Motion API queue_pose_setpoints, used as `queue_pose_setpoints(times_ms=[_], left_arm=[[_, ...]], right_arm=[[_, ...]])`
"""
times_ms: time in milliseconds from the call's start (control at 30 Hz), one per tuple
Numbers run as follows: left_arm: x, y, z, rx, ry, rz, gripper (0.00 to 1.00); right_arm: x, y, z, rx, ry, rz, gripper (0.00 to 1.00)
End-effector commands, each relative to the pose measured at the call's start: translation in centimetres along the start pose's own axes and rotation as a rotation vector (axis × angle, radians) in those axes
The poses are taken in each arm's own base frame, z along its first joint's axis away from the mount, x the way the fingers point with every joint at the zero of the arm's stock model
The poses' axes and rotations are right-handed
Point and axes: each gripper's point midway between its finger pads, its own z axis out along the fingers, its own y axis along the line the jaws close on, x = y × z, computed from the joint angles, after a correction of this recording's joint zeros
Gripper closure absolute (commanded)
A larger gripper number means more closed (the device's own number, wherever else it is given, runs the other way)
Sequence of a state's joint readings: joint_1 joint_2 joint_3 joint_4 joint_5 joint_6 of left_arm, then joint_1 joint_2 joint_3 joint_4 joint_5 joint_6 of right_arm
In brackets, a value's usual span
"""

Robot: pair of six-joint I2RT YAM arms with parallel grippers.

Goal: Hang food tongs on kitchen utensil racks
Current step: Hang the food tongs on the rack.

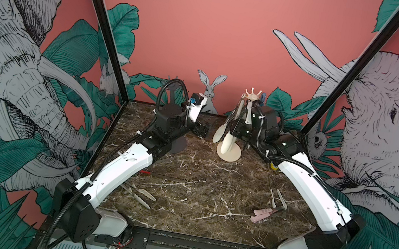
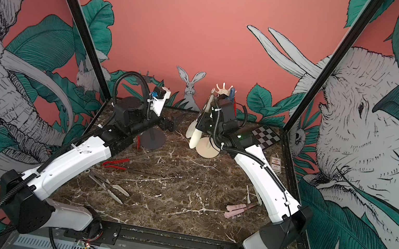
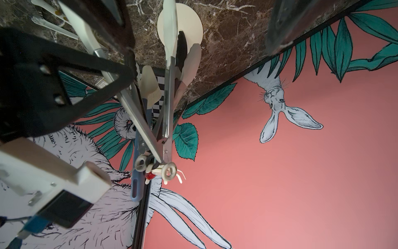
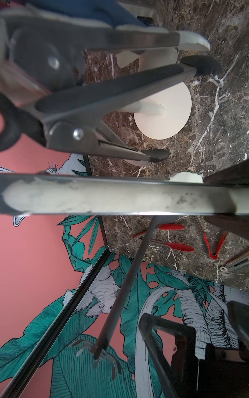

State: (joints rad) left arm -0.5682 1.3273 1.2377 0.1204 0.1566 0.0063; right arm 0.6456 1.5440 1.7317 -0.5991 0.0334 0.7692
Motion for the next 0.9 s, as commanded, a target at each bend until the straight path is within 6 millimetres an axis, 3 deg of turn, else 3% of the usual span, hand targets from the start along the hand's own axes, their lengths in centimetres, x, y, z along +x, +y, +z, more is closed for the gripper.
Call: queue_pose_setpoints(times_ms=[0, 400, 867], left_arm=[[-1.6, -0.1, -1.2, 0.008, -0.056, -0.008, 0.03], [-0.9, 0.2, -1.7, 0.007, -0.042, -0.015, 0.04], [-0.8, 0.1, -2.2, 0.009, -0.036, -0.009, 0.04]], right_arm=[[-2.7, 1.1, -0.8, -0.022, -0.099, 0.067, 1.00], [-2.9, -0.1, -0.6, -0.002, -0.131, 0.166, 1.00], [-3.2, 0.9, -0.1, -0.087, -0.130, 0.300, 1.00]])
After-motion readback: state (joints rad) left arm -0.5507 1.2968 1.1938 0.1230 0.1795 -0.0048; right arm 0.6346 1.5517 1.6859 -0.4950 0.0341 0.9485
